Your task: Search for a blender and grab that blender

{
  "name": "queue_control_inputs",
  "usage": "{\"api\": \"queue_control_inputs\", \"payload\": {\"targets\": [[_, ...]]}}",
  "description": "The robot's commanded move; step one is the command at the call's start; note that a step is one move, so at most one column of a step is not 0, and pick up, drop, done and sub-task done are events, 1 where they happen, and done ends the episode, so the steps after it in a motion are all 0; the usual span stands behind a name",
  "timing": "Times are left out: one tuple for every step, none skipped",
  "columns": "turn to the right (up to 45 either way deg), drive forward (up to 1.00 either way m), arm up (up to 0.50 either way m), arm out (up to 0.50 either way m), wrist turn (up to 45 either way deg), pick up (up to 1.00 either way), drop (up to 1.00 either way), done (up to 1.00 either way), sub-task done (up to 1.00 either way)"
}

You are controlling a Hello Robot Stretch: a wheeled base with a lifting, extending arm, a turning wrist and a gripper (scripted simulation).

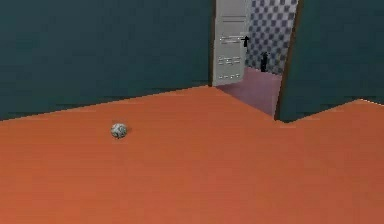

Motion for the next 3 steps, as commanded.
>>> {"api": "queue_control_inputs", "payload": {"targets": [[45.0, 0.00, 0.00, 0.00, 0.0, 0.00, 0.00, 0.00, 0.00], [12.0, 0.00, 0.00, 0.00, 0.0, 0.00, 0.00, 0.00, 0.00], [0.0, 0.15, 0.00, 0.00, 0.0, 0.00, 0.00, 0.00, 0.00]]}}
